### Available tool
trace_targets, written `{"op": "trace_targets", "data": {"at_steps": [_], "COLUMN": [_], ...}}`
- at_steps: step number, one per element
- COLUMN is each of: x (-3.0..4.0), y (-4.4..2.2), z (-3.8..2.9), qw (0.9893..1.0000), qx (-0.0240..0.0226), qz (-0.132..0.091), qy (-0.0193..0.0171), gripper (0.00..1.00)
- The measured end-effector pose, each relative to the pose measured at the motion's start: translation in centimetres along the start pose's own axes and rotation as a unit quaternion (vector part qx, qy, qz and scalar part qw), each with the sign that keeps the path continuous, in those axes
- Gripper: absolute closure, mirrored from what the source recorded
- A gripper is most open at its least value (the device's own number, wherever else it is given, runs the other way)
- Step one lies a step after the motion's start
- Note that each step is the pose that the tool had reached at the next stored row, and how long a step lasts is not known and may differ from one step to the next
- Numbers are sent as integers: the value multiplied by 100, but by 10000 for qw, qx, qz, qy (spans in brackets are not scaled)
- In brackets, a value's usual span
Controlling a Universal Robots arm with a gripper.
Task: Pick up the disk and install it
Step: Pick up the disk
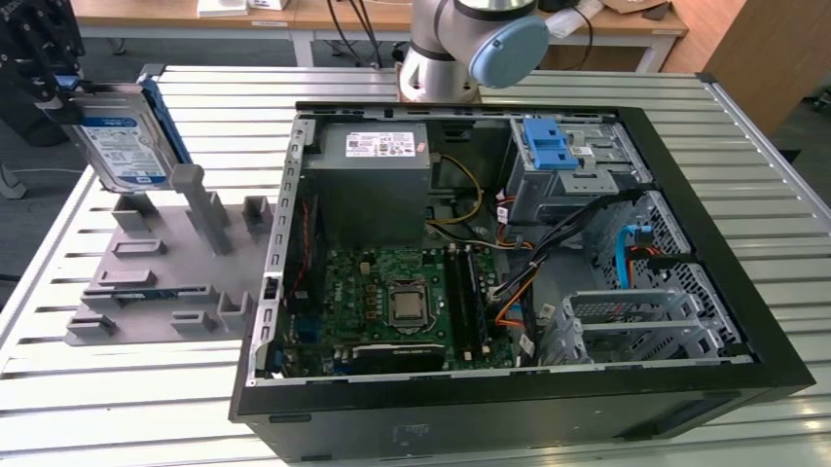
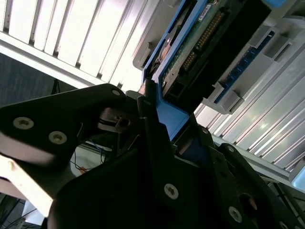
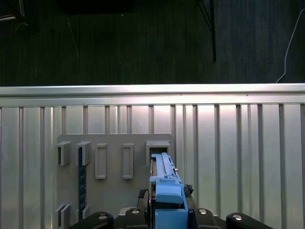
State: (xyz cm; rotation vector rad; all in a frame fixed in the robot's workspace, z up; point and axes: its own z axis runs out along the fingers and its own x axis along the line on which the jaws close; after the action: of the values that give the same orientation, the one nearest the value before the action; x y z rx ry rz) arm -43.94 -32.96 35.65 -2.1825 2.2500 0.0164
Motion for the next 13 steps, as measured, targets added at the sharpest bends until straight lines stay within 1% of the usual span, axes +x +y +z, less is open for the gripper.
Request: {"op": "trace_targets", "data": {"at_steps": [12, 13], "x": [-4, -11], "y": [0, 1], "z": [-35, -71], "qw": [10000, 10000], "qx": [1, 0], "qz": [0, 0], "qy": [0, 0], "gripper": [64, 64]}}
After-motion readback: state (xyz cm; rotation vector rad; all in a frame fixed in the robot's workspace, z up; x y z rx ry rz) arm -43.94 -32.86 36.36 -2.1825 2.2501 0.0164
